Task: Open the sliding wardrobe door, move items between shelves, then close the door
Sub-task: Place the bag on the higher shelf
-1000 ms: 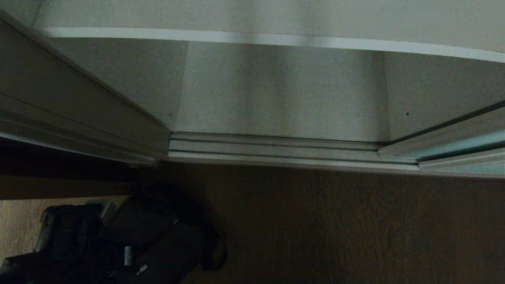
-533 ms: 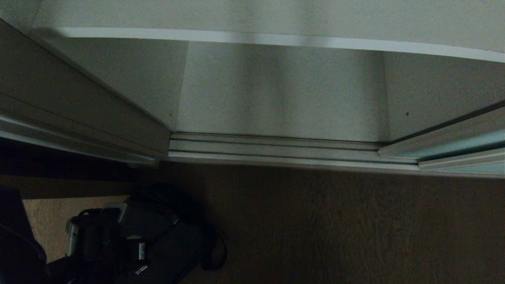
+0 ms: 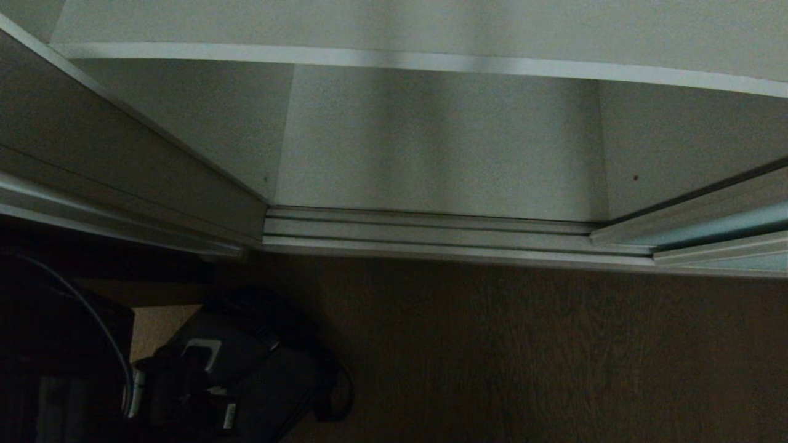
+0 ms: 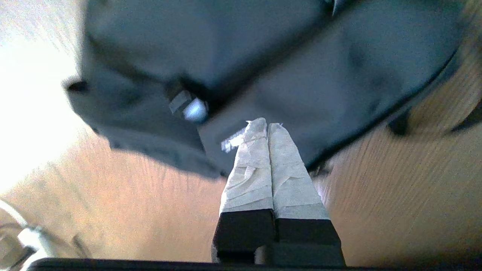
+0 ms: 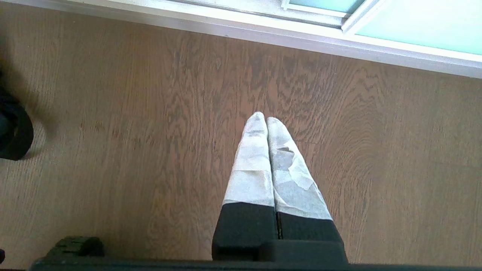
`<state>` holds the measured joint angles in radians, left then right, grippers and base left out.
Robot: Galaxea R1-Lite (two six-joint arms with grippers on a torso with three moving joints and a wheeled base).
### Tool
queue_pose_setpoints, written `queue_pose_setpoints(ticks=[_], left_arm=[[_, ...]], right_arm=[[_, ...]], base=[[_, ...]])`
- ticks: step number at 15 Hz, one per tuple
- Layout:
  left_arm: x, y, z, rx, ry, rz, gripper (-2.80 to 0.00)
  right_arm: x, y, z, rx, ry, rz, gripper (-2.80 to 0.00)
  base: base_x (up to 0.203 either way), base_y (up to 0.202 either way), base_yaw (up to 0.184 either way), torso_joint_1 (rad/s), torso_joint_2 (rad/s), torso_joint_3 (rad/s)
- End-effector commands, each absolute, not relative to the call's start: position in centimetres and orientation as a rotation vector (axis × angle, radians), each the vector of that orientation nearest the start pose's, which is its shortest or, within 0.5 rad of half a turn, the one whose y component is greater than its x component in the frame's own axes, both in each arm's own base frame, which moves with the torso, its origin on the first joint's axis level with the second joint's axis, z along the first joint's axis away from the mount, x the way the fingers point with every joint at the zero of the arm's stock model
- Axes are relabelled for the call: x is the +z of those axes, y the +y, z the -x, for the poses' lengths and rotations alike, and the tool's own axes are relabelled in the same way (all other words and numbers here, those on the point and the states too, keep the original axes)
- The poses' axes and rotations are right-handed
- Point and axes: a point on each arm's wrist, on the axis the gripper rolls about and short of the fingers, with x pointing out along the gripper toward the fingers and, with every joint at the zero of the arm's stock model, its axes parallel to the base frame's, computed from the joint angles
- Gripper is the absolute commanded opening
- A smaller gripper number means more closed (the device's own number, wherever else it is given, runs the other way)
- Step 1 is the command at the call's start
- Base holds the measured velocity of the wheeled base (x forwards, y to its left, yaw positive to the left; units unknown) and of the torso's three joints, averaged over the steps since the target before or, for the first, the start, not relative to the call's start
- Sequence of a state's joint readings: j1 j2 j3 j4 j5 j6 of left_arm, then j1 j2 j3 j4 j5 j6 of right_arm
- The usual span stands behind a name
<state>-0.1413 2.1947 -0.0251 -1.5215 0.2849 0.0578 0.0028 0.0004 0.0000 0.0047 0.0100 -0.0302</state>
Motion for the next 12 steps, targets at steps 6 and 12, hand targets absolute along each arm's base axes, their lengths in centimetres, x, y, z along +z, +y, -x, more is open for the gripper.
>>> queue_pose_setpoints(ticks=[6, 12], left_arm=[[-4.6, -3.1, -26.3, 0.089, 0.644, -0.215, -2.80], [-6.0, -3.7, -30.6, 0.083, 0.535, -0.199, 0.00]], right_arm=[[7.5, 0.0, 2.3, 0.014, 0.004, 0.031, -2.80], [7.5, 0.0, 2.3, 0.014, 0.003, 0.031, -2.80]], base=[[0.000, 0.000, 0.000, 0.000, 0.00, 0.000], [0.000, 0.000, 0.000, 0.000, 0.00, 0.000]])
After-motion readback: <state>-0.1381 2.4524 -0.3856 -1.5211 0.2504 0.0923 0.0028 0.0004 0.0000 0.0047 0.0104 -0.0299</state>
